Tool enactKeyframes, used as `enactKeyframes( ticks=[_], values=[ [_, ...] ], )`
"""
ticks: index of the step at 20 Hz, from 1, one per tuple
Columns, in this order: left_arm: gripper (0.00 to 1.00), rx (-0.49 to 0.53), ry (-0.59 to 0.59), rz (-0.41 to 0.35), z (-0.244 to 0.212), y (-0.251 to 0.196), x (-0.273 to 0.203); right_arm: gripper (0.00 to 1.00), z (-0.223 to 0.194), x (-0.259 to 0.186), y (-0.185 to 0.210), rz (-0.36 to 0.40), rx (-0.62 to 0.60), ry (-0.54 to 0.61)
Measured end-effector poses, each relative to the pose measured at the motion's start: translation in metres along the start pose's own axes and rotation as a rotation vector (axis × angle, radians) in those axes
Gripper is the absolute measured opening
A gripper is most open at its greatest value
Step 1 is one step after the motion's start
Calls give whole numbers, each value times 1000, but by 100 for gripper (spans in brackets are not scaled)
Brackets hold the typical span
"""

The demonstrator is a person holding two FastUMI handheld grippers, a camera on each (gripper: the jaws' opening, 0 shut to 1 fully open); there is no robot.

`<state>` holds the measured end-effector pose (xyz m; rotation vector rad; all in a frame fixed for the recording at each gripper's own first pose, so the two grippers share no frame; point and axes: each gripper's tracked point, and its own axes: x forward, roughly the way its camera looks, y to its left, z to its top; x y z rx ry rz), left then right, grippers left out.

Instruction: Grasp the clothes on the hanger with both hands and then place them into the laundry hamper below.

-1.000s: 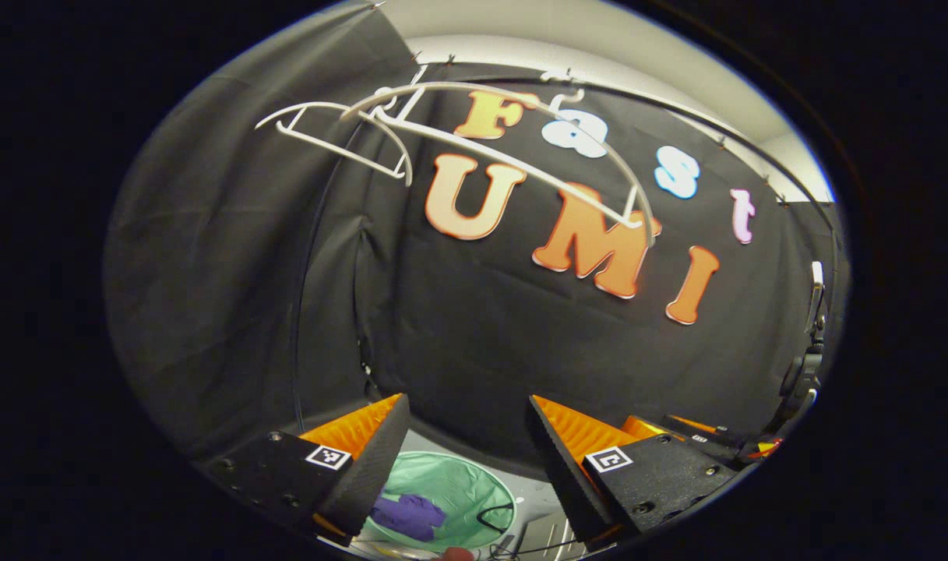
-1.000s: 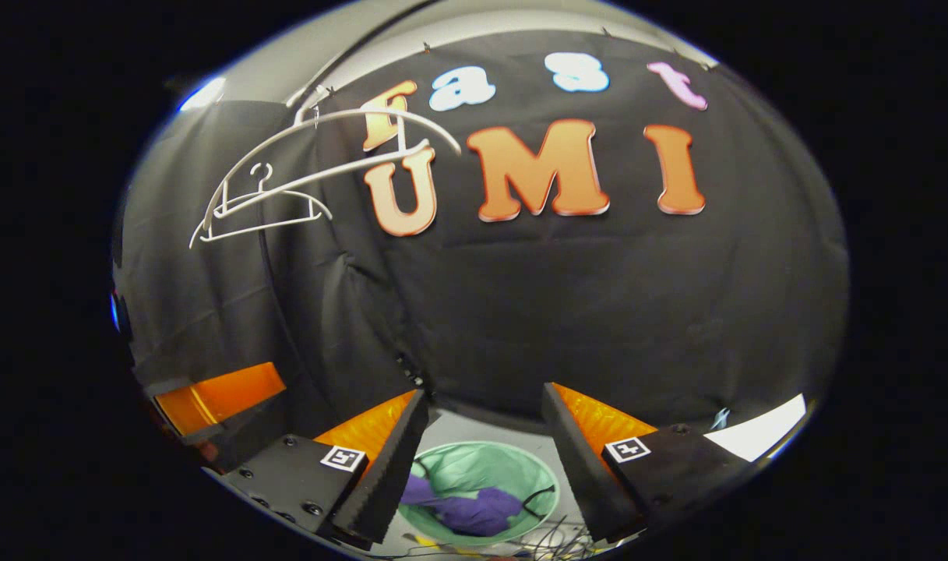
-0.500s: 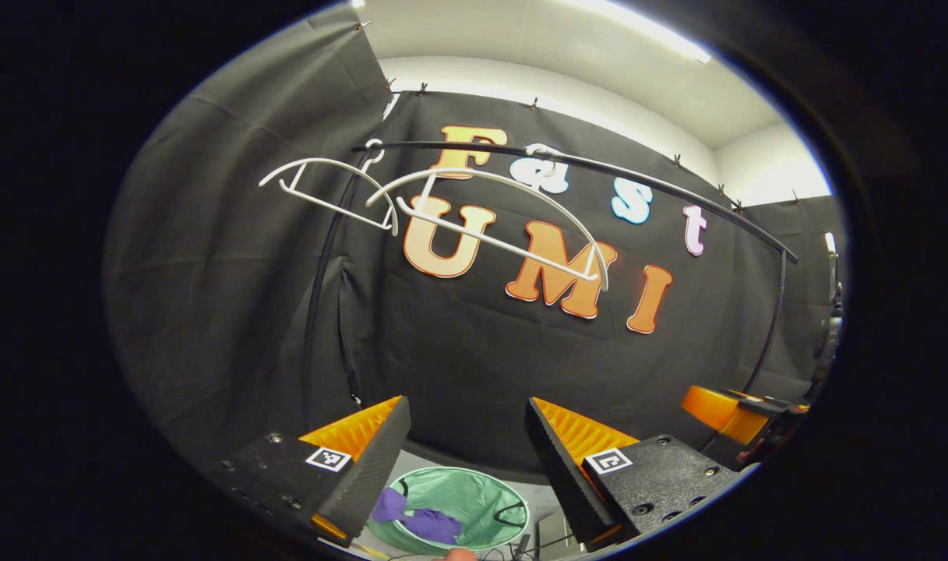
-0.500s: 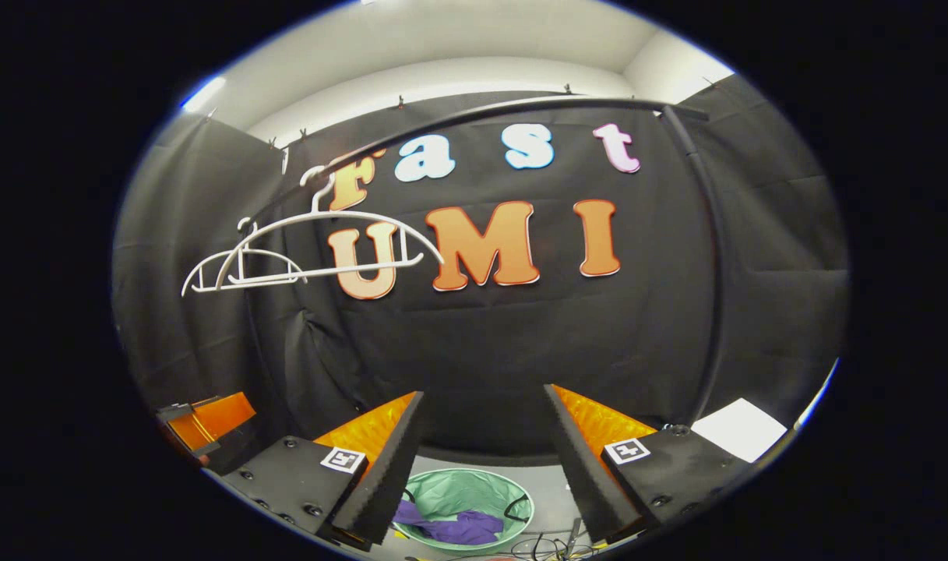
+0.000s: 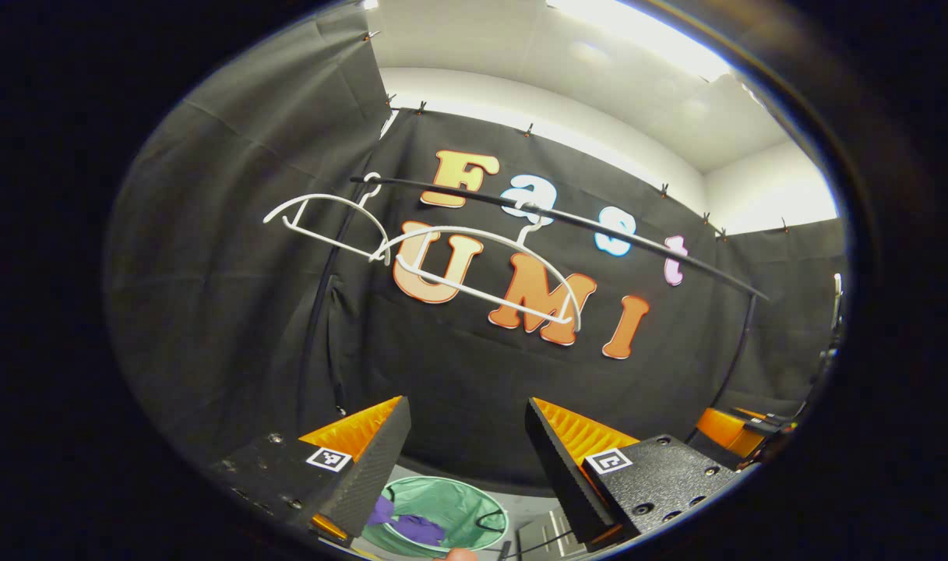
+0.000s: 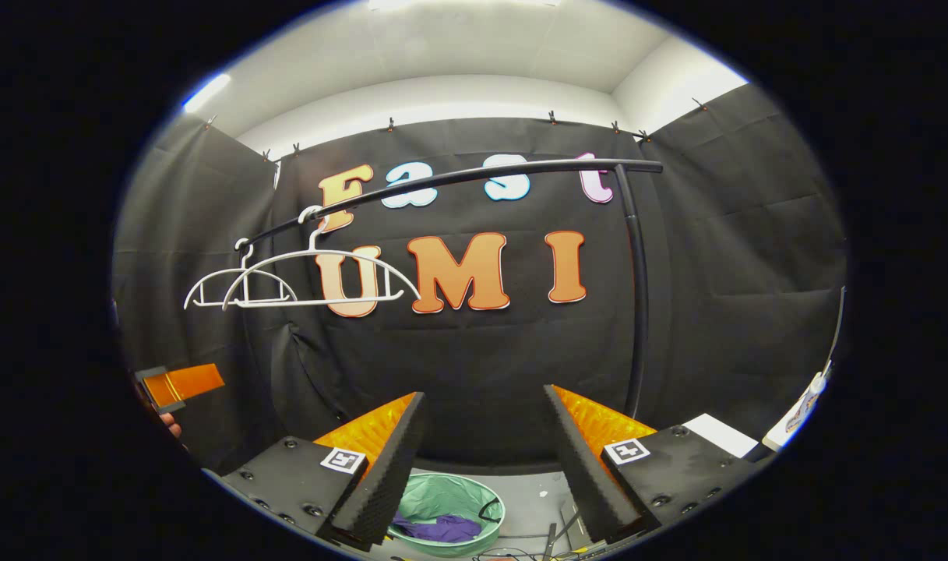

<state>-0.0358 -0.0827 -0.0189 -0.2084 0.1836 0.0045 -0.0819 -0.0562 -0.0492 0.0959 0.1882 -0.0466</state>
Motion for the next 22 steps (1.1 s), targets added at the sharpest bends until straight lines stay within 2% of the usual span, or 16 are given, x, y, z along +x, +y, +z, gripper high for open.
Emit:
enactKeyframes(
  ticks=[3, 4, 5, 7, 8, 10, 11, 12, 15, 16, 17, 18, 19, 20, 22],
  values=[
    [94, 46, -35, 31, 13, -9, -9, 100, 1, -4, -6, 26, -10, -5],
    [89, 59, -52, 34, 17, -16, -12, 93, 3, -7, -8, 38, -16, -16],
    [89, 64, -60, 32, 18, -23, -14, 86, 6, -6, -13, 42, -24, -26],
    [89, 72, -44, 37, 12, -30, -17, 85, 9, -7, -17, 48, -40, -32],
    [99, 77, -40, 37, 10, -34, -18, 85, 11, -9, -18, 54, -40, -41],
    [89, 91, -49, 35, 9, -40, -18, 93, 16, -9, -20, 57, -45, -56],
    [89, 100, -51, 38, 8, -42, -18, 96, 16, -8, -22, 59, -50, -60],
    [94, 109, -56, 41, 9, -45, -18, 100, 17, -8, -22, 65, -50, -61],
    [94, 128, -75, 36, 14, -54, -17, 96, 20, -5, -20, 80, -49, -68],
    [89, 133, -82, 37, 15, -54, -17, 96, 21, -3, -21, 81, -53, -72],
    [89, 137, -88, 40, 18, -54, -16, 96, 22, -3, -22, 82, -58, -75],
    [94, 142, -95, 43, 19, -57, -18, 96, 22, -3, -22, 83, -59, -80],
    [94, 149, -102, 47, 21, -57, -18, 96, 24, -3, -22, 85, -60, -84],
    [89, 155, -107, 52, 22, -58, -20, 96, 23, -4, -23, 85, -61, -82],
    [89, 164, -113, 61, 23, -59, -23, 97, 20, -4, -23, 88, -61, -73]
  ],
)
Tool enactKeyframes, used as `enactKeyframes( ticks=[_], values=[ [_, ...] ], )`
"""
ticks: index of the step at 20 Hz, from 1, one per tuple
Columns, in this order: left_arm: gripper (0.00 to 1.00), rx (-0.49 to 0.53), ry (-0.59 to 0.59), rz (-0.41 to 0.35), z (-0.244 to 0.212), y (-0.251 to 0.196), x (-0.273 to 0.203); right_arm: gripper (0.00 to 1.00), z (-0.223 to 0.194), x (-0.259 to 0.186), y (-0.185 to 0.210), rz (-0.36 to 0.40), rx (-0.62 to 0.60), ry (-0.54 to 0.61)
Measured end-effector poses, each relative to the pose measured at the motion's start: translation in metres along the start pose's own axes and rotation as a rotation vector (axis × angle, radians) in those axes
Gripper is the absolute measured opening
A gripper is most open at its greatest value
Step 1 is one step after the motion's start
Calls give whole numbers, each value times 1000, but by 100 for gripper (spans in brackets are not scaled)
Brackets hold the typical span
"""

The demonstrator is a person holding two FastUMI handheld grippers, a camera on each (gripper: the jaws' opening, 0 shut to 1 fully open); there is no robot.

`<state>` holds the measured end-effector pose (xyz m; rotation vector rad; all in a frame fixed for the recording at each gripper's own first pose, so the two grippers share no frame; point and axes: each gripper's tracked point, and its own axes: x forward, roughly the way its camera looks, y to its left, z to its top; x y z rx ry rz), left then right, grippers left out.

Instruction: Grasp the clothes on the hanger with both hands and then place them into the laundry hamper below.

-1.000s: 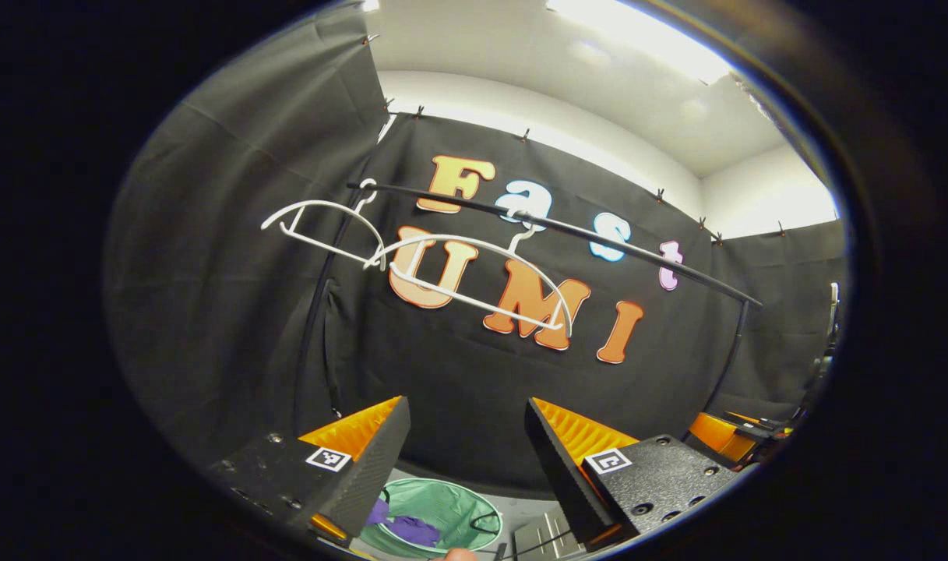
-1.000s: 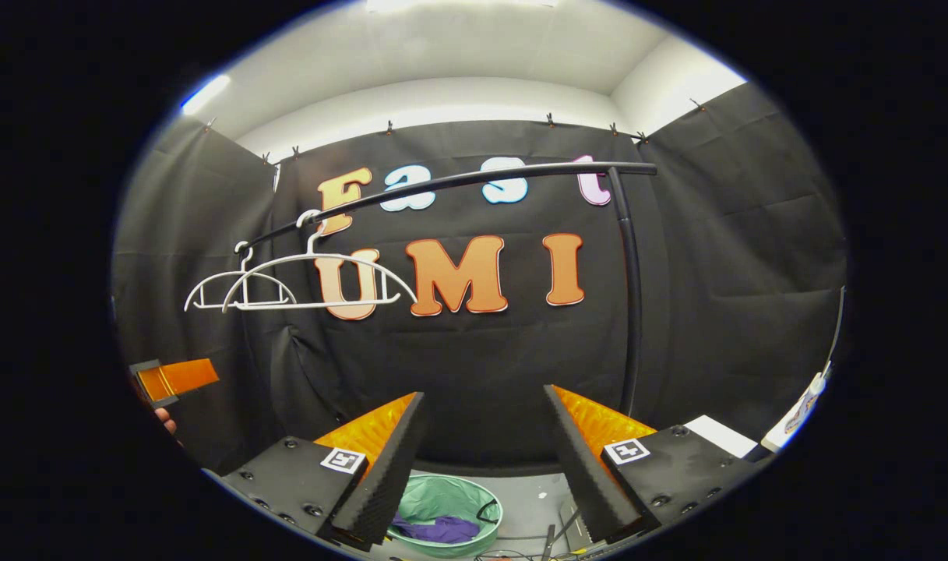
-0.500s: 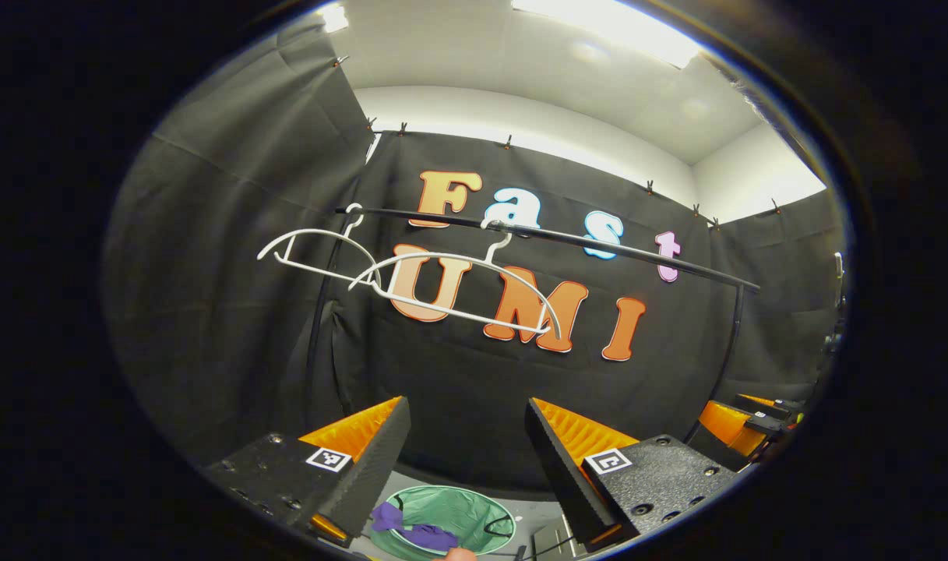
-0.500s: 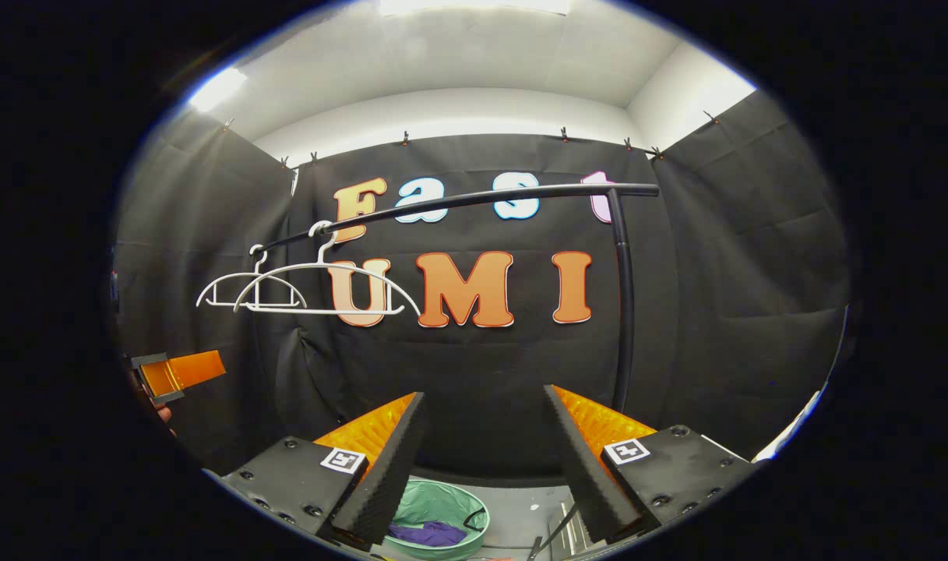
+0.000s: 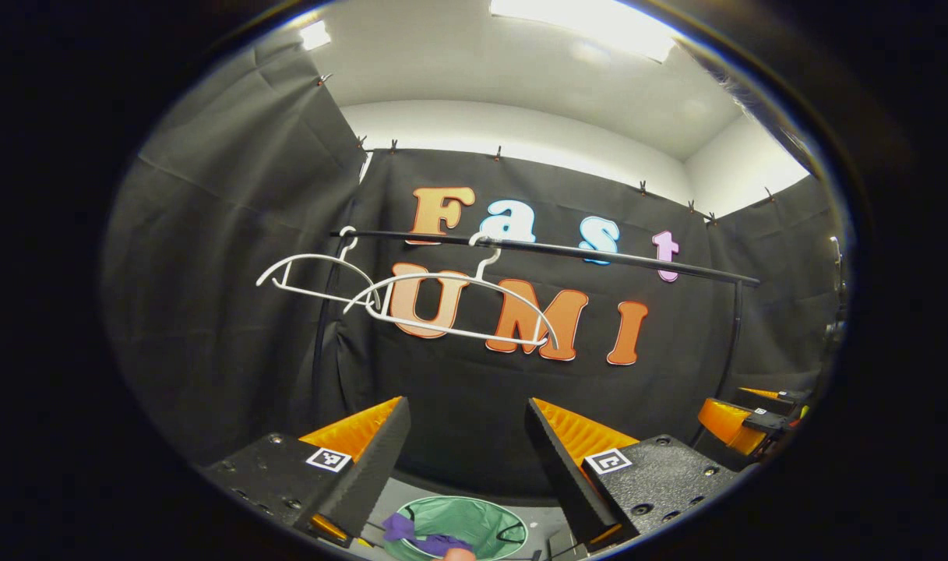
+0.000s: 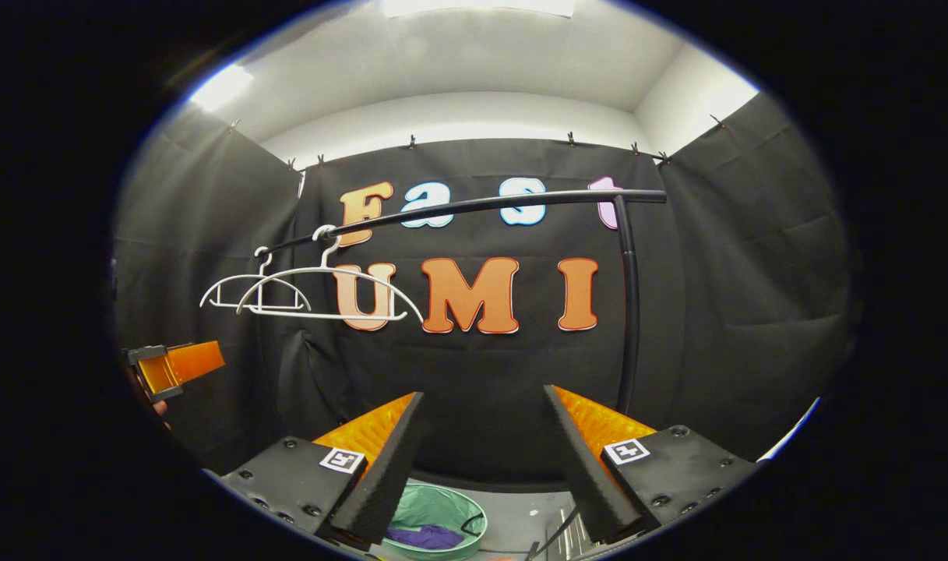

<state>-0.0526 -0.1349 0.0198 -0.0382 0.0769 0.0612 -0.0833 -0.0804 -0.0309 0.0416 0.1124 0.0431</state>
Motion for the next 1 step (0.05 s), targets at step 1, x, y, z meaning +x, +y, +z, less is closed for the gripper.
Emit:
enactKeyframes(
  ticks=[1],
  values=[
    [89, 7, -7, -2, 1, -2, -1, 97, -1, 0, 1, 2, 1, 5]
  ],
)
